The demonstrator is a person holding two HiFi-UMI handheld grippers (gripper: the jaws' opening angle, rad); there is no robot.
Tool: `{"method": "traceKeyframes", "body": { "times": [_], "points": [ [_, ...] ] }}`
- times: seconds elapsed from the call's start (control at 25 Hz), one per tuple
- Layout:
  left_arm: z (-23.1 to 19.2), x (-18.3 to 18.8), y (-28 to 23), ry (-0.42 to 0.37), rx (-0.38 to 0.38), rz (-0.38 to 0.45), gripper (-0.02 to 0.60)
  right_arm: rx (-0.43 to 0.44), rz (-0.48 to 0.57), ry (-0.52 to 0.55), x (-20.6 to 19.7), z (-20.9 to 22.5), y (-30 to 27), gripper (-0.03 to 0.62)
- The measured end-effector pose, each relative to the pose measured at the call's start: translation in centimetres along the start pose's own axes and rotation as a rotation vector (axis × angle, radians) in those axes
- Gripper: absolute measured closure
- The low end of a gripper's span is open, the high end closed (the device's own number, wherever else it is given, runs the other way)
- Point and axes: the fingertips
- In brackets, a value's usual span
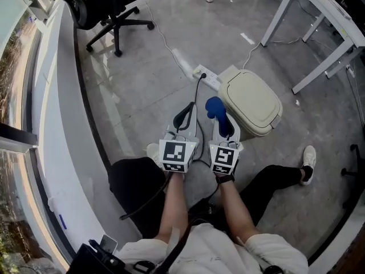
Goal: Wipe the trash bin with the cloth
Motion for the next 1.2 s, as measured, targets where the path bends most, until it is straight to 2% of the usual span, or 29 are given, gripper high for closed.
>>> {"method": "traceKeyframes", "body": {
  "times": [0.16,0.28,0.36,0.52,0.72,0.96,1.08,1.2],
  "points": [
    [0.7,1.7,0.3,0.004,-0.013,0.022,0.586,-0.090,0.066,0.073,4.7,2.4,0.8,0.533],
    [1.3,2.6,0.6,0.001,-0.032,0.031,0.586,-0.125,0.062,0.056,4.5,3.6,0.3,0.533],
    [1.5,2.4,0.7,-0.009,-0.032,0.029,0.586,-0.123,0.026,0.042,2.8,3.9,-0.6,0.533],
    [1.4,1.0,0.8,-0.023,-0.021,0.014,0.586,-0.098,-0.067,0.042,-2.9,3.6,-2.8,0.533],
    [0.5,-1.7,-0.1,-0.012,0.001,-0.038,0.586,-0.060,-0.180,0.128,-9.5,0.5,-5.8,0.533],
    [-0.2,-4.5,-1.2,-0.018,0.016,-0.077,0.585,-0.021,-0.468,0.039,-25.8,0.0,-7.6,0.533],
    [-0.4,-6.1,-1.6,-0.019,0.027,-0.100,0.585,0.007,-0.607,0.021,-32.6,-0.4,-7.5,0.531],
    [-0.3,-7.7,-1.7,-0.022,0.037,-0.131,0.585,0.017,-0.717,-0.076,-38.3,-0.6,-6.7,0.531]
  ]
}}
Point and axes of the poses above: the fingertips, and each gripper's own axes: y backward along the fingers, z to its right, x out of its top, and after that the axes turned 10 degrees about x, right-handed
